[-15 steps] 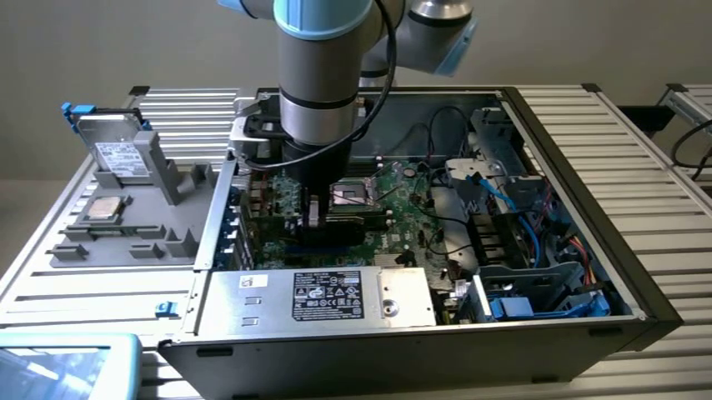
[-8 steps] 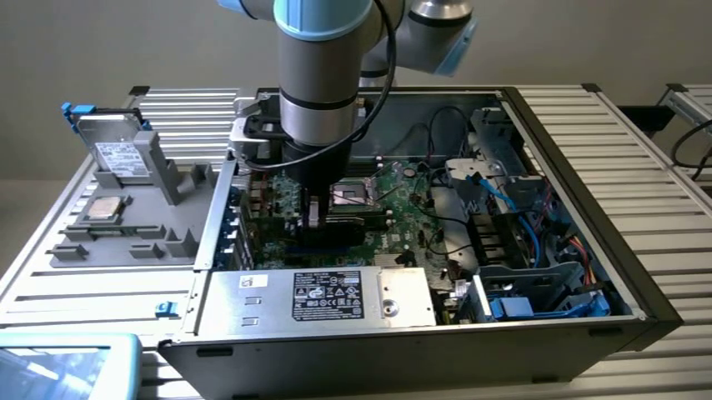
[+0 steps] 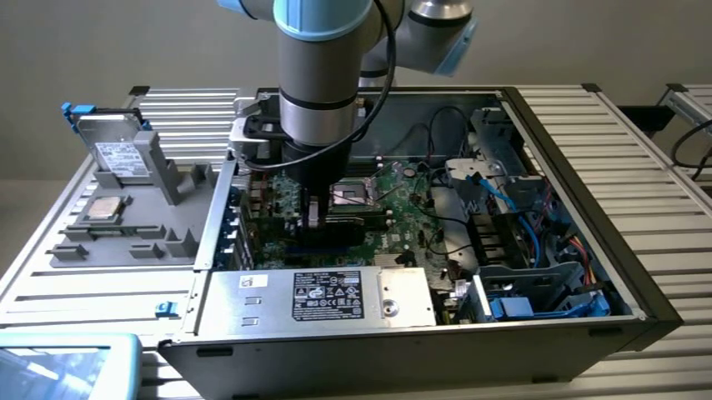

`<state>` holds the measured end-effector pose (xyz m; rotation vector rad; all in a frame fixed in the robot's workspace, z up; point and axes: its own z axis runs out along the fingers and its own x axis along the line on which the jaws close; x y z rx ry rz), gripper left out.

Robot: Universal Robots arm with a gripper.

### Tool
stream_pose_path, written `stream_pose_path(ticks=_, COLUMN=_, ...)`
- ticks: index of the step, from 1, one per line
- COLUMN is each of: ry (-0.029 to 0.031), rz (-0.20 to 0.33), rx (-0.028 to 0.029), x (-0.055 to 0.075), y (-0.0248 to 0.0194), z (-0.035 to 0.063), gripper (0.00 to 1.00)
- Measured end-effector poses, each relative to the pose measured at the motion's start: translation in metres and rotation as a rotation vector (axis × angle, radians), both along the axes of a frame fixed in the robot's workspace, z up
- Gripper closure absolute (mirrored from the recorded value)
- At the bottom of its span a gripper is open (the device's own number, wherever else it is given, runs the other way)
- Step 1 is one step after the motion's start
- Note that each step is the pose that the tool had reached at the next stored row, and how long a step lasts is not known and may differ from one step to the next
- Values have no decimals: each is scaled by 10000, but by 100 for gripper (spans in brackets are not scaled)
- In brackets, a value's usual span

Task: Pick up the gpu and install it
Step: 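Insert the gpu into the slot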

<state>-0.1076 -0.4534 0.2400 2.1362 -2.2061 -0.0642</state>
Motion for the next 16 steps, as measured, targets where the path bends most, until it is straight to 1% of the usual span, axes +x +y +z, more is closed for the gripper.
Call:
stream_pose_path(ticks=3, ry=14, rz=-1, rx=-2, x=-1, y=-1, z=1, gripper=71)
stream_pose_path(ticks=16, ry=15, rz=0, rx=-3, x=0, y=-10, z=-1, gripper=71)
